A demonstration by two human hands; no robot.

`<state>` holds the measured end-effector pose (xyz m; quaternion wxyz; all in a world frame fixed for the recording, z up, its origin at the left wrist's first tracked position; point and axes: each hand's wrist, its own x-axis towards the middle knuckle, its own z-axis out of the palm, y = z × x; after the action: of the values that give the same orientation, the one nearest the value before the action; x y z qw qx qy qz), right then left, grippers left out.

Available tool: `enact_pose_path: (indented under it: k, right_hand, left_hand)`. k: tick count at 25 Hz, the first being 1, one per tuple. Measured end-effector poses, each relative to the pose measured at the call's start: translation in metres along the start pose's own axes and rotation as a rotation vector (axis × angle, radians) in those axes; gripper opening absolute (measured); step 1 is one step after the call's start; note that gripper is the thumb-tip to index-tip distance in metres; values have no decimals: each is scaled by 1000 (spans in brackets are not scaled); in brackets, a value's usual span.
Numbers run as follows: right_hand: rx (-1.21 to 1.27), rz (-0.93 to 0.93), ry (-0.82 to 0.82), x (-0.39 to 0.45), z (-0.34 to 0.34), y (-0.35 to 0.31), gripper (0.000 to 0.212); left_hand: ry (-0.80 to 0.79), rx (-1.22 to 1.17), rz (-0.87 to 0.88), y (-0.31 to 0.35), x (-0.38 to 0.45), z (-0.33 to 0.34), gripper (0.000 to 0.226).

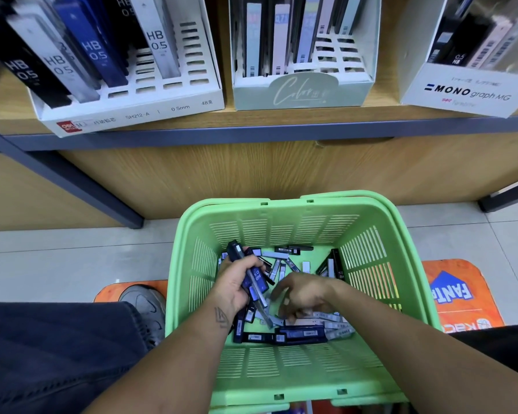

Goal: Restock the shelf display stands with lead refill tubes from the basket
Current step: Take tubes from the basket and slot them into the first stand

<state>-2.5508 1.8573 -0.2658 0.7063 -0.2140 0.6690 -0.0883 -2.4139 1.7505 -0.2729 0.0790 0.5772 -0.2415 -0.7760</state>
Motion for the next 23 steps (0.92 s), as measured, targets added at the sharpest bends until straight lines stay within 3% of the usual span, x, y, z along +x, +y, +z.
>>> enact_pose_path:
  k: [3, 7, 11, 16, 19, 23]
  right_hand:
    - [-186, -8, -151, 4, 8, -2, 31]
    - [17, -43, -74, 8, 12, 1, 6]
    - [299, -150, -47, 10, 9, -5, 13]
    - [113, -103, -66, -1, -7, -12, 31]
    - [170, -82, -16, -6, -26, -7, 48]
    - [305, -198, 38, -32, -58, -10, 36]
  left_hand:
    - [23, -30, 34, 0, -2, 4, 45]
    - [27, -52, 86, -5, -1, 7, 50]
    - [14, -79, 38, -11, -6, 11, 47]
    - [-12, -66, 16, -10, -3, 8, 54]
    - [-44, 24, -21, -7, -8, 0, 61]
    - [-146, 245, -72, -2, -26, 0, 78]
